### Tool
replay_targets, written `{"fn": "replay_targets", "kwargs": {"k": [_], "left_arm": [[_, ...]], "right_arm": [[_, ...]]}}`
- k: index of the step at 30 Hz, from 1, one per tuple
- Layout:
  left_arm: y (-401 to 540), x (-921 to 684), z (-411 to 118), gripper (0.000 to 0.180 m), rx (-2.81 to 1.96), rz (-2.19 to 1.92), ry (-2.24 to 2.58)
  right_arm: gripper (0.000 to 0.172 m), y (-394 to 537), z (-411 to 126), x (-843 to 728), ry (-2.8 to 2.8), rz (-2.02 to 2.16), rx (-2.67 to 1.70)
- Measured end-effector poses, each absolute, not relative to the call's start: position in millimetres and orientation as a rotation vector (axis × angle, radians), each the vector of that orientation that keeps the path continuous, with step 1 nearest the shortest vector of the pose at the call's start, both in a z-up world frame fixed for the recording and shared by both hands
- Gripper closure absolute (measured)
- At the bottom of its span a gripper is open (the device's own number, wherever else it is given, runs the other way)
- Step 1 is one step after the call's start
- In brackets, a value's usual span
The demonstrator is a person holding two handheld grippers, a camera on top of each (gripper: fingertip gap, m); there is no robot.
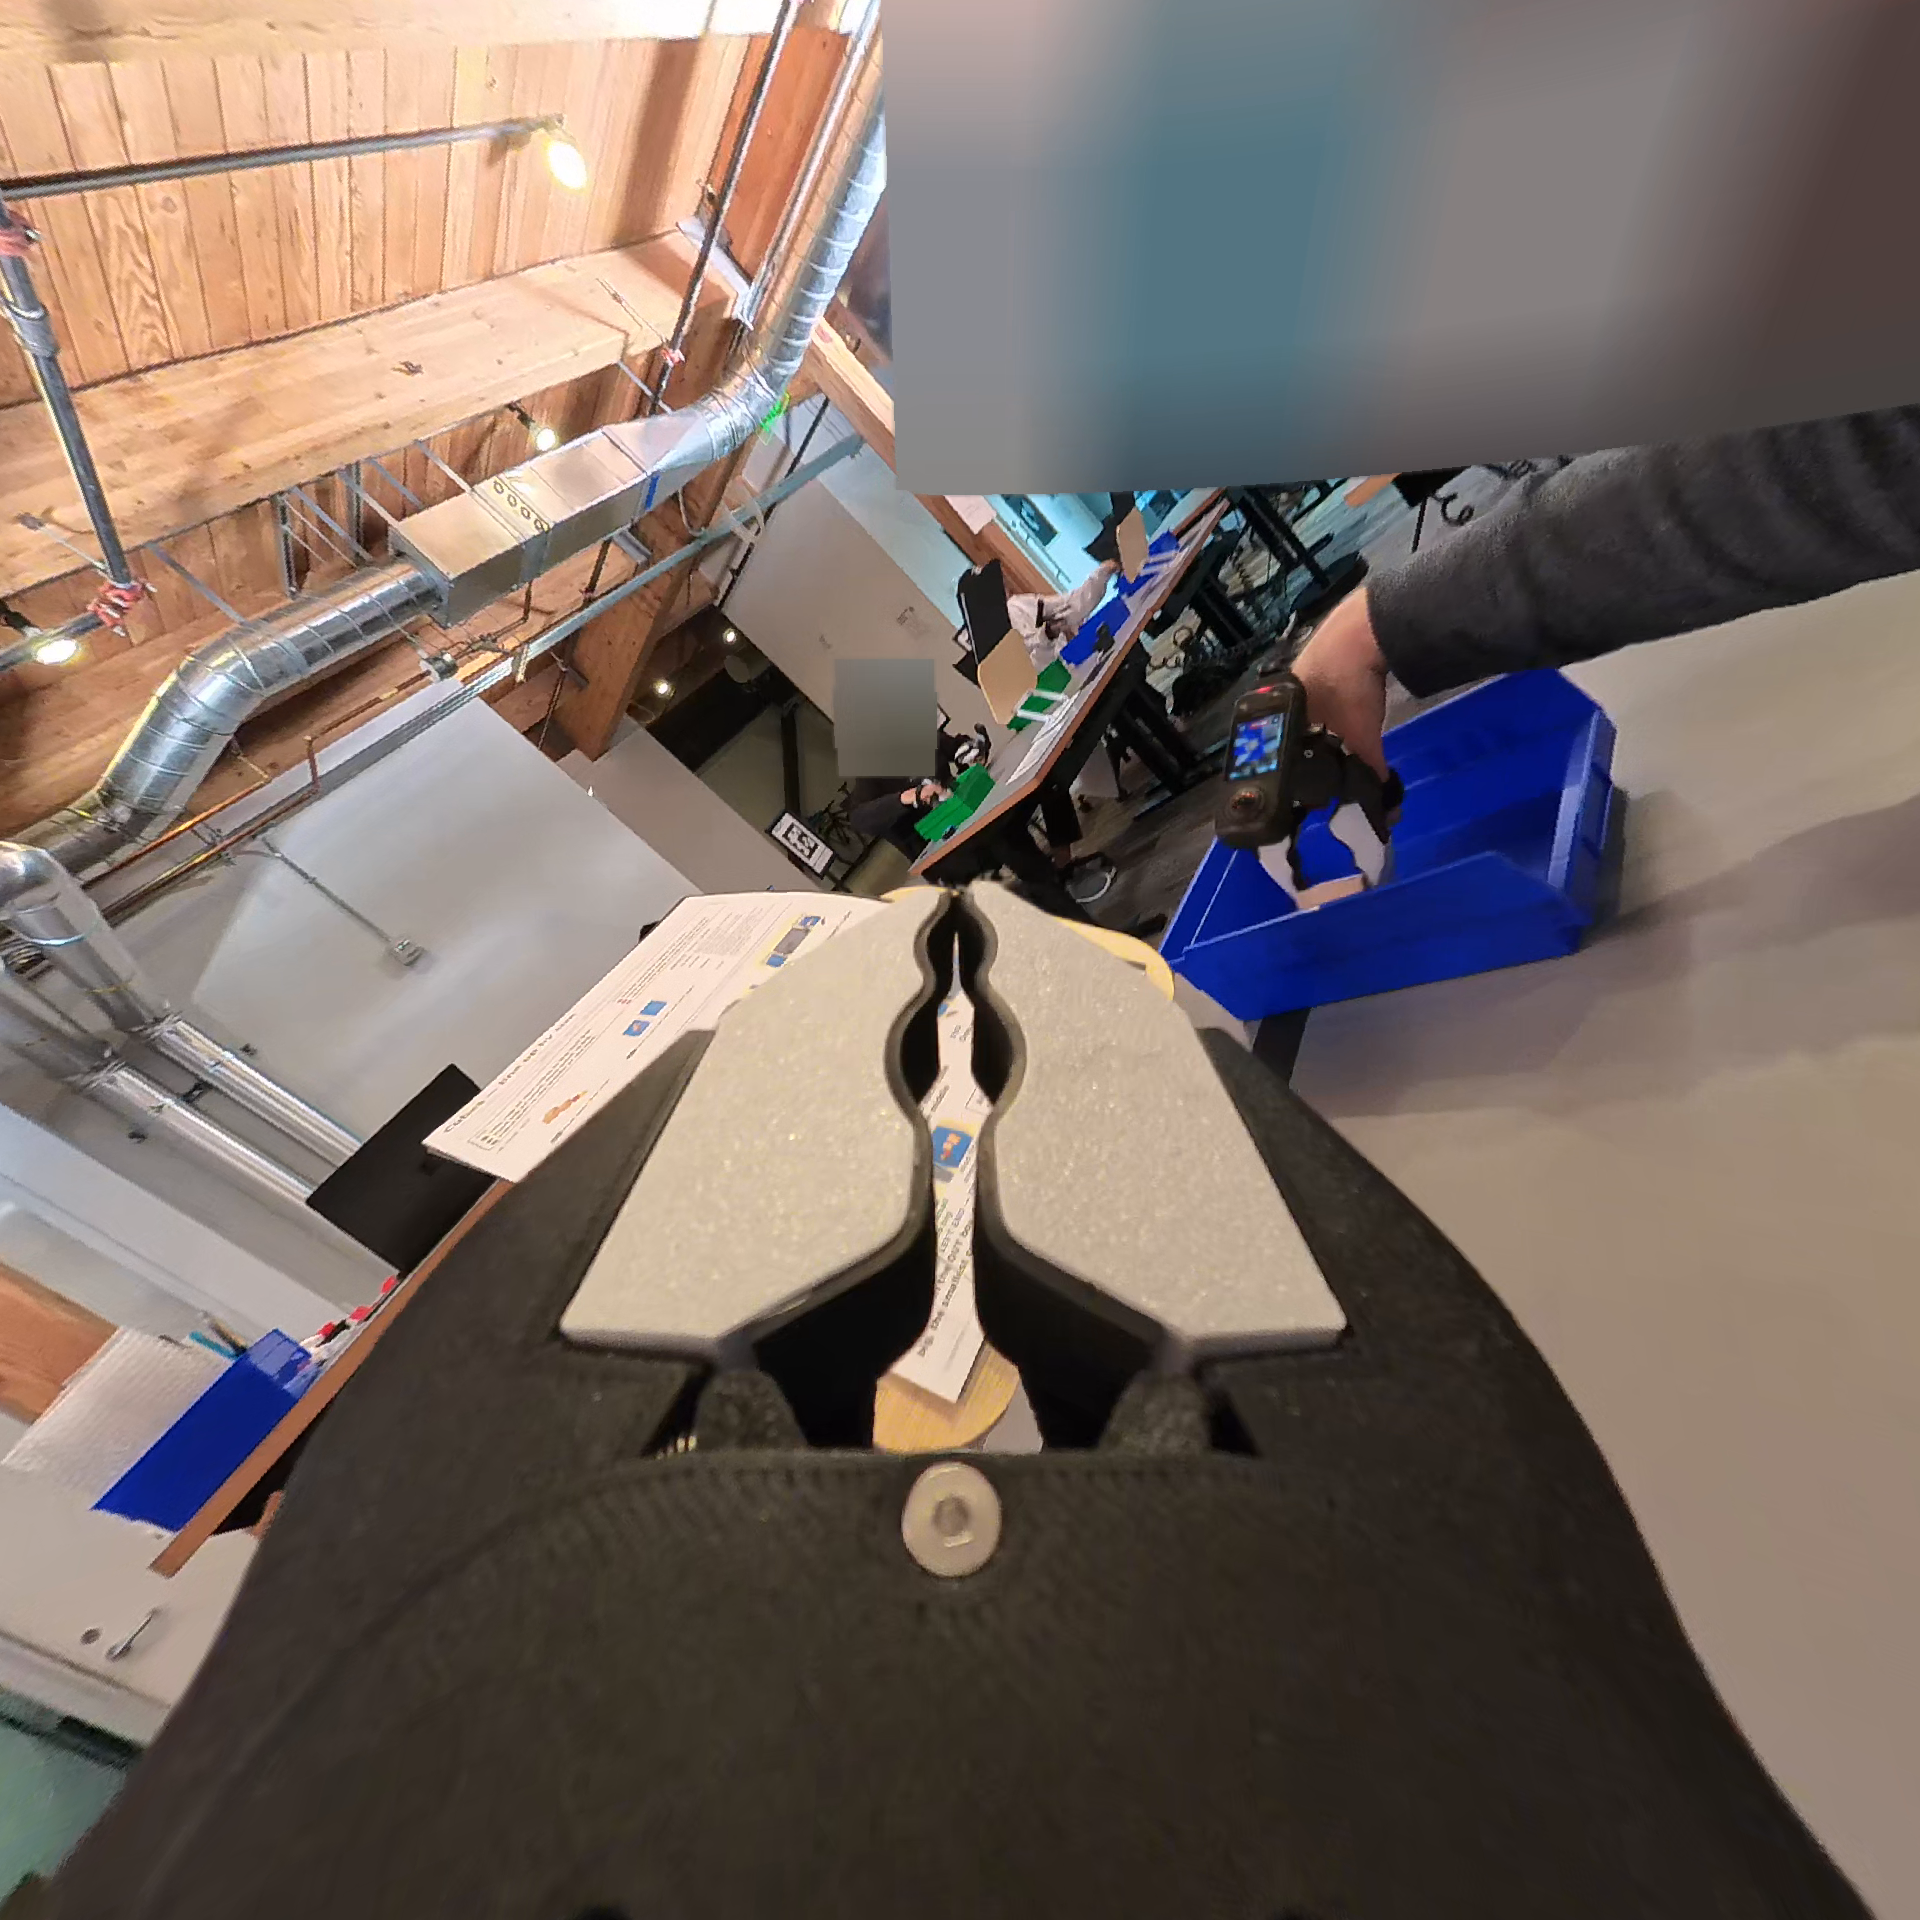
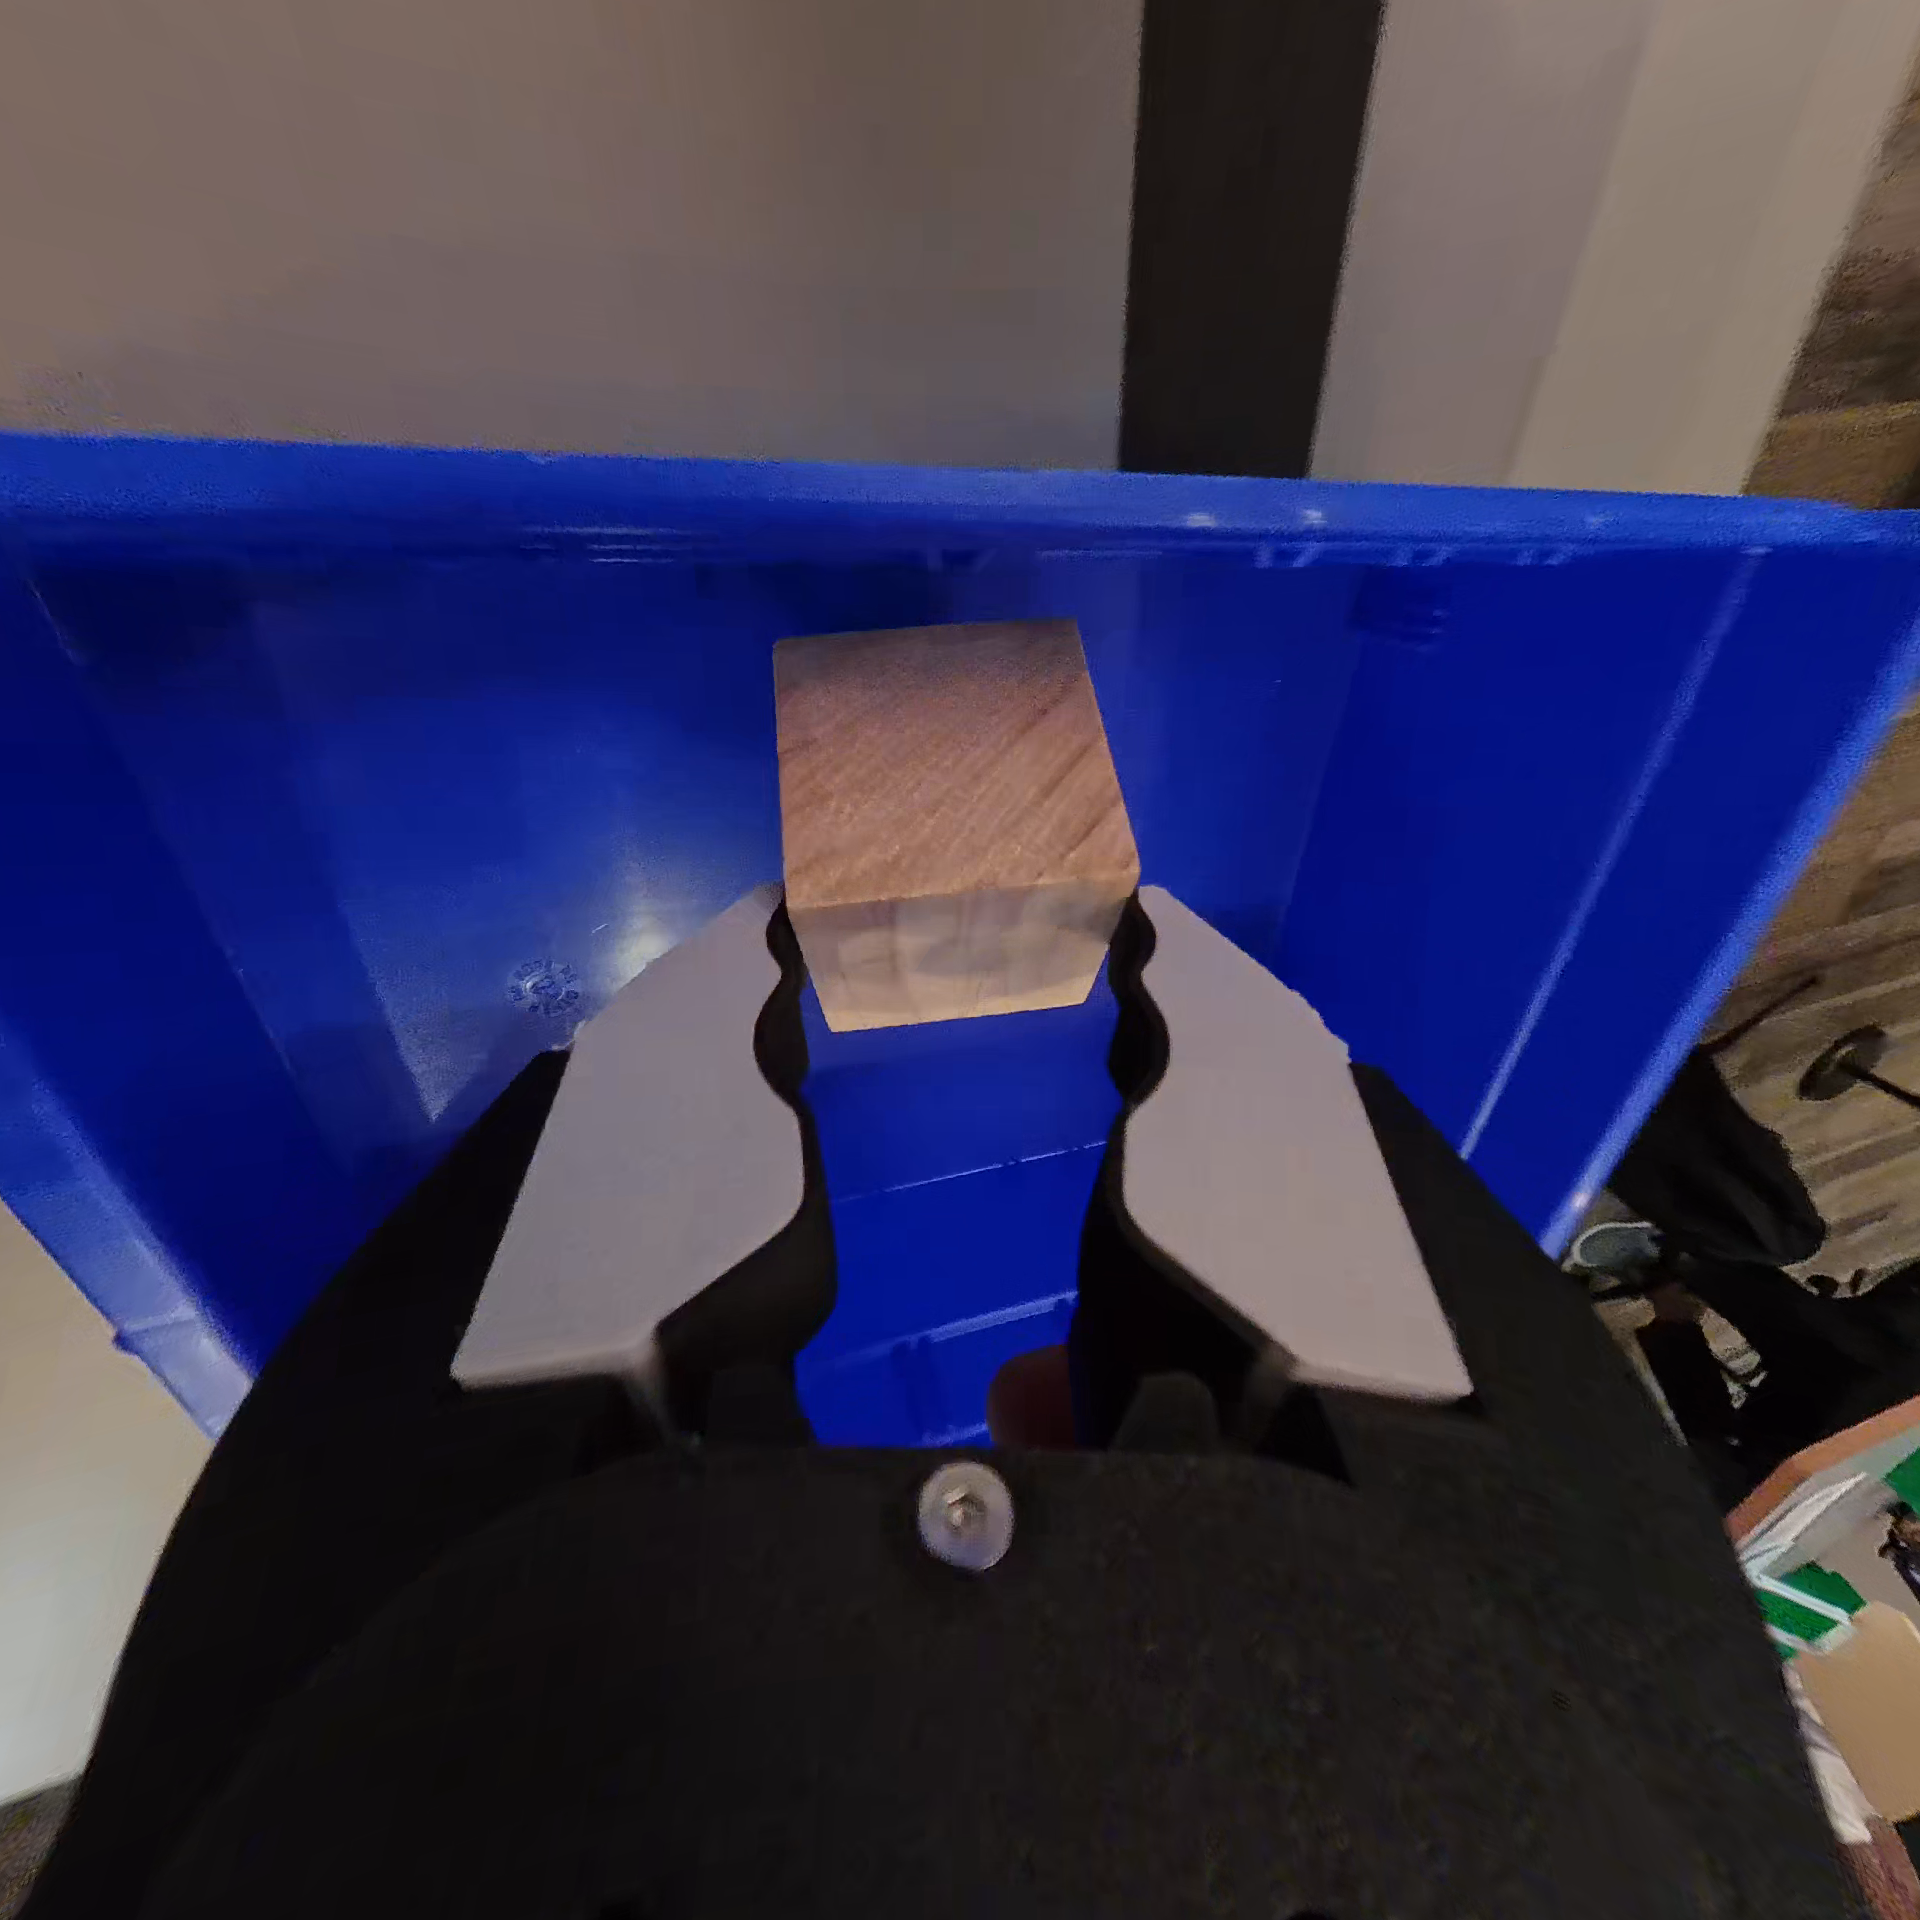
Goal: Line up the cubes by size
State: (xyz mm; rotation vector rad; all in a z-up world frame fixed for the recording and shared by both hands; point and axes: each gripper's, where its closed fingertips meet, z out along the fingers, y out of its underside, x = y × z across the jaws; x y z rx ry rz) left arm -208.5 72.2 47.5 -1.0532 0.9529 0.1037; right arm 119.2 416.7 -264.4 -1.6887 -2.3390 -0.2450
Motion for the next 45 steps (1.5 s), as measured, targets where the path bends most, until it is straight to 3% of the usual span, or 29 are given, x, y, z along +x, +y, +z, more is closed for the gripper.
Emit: {"fn": "replay_targets", "kwargs": {"k": [1, 18, 22, 26, 32, 38, 45], "left_arm": [[72.9, -208.0, 46.8, 0.18, -1.056, 0.107, 0.955], [75.5, -203.7, 41.2, 0.18, -1.071, 0.123, 0.987], [75.0, -203.8, 40.3, 0.18, -1.076, 0.125, 0.993], [75.4, -209.5, 40.7, 0.18, -1.089, 0.155, 0.984], [87.5, -233.8, 31.0, 0.168, -1.188, 0.25, 0.959], [109.3, -266.0, -8.9, 0.151, -1.405, 0.439, 1.027], [141.0, -343.1, -106.1, 0.138, -1.867, 0.551, 1.127]], "right_arm": [[0.115, 416.4, -269.3, 121.3, -2.368, -0.271, -1.714], [0.115, 414.6, -288.0, 101.5, -2.403, -0.212, -1.78], [0.103, 415.7, -280.6, 98.9, -2.36, -0.201, -1.777], [0.098, 421.6, -254.2, 102.1, -2.271, -0.287, -1.75], [0.11, 412.2, -166.1, 105.5, -1.903, -0.444, -1.652], [0.118, 325.4, -109.0, 59.7, -1.74, -0.198, -1.394], [0.122, 220.5, -121.7, -27.1, -1.88, 0.134, -1.127]]}}
